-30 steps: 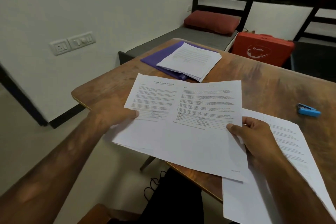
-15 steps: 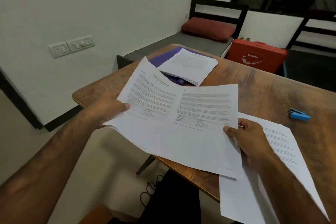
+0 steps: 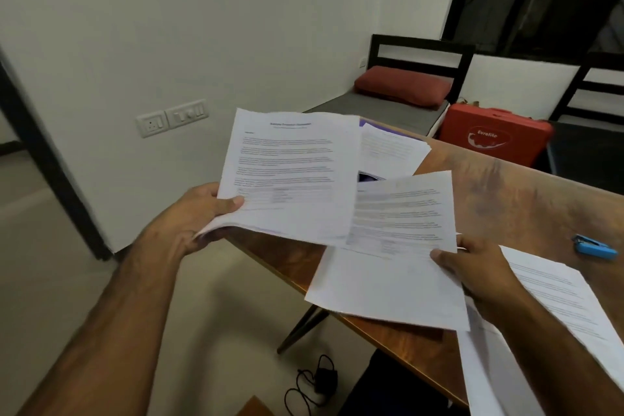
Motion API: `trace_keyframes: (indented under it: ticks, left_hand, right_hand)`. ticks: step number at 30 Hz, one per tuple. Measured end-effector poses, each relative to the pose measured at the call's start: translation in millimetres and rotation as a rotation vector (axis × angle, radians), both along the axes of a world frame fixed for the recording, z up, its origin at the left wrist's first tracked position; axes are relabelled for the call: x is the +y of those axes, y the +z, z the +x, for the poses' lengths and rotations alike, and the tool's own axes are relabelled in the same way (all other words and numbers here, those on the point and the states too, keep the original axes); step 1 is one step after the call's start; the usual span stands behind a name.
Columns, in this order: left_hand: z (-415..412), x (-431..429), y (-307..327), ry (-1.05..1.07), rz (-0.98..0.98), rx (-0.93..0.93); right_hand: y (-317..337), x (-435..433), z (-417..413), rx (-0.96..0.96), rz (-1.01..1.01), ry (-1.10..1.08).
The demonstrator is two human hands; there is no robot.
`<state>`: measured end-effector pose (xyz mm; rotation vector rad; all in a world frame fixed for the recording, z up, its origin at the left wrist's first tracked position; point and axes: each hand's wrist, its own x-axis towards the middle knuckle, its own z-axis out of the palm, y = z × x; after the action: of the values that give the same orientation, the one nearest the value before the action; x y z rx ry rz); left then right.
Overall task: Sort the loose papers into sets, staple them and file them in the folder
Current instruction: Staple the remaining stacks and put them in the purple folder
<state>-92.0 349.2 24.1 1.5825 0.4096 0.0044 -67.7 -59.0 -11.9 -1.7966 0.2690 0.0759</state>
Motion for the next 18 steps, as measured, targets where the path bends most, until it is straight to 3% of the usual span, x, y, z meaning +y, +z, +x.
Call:
trace_keyframes:
  ticks: [6,13,18]
  left_hand:
    - [13.4,-44.7,-20.7,-0.229,0.151,0.098]
    - [20.3,-65.5,-25.4,-0.268,0.309,0.093]
    - [18.0,-65.8,-28.8,-0.244,0.451,0.076]
  right_hand:
    - [1.4,43.6,-2.5,0.082,0.296,0.070]
    - [-1.9,60.4,-7.6,0.067,0.320,0.116]
    - [-2.3,65.4,-6.2,0.053,0.143,0.194]
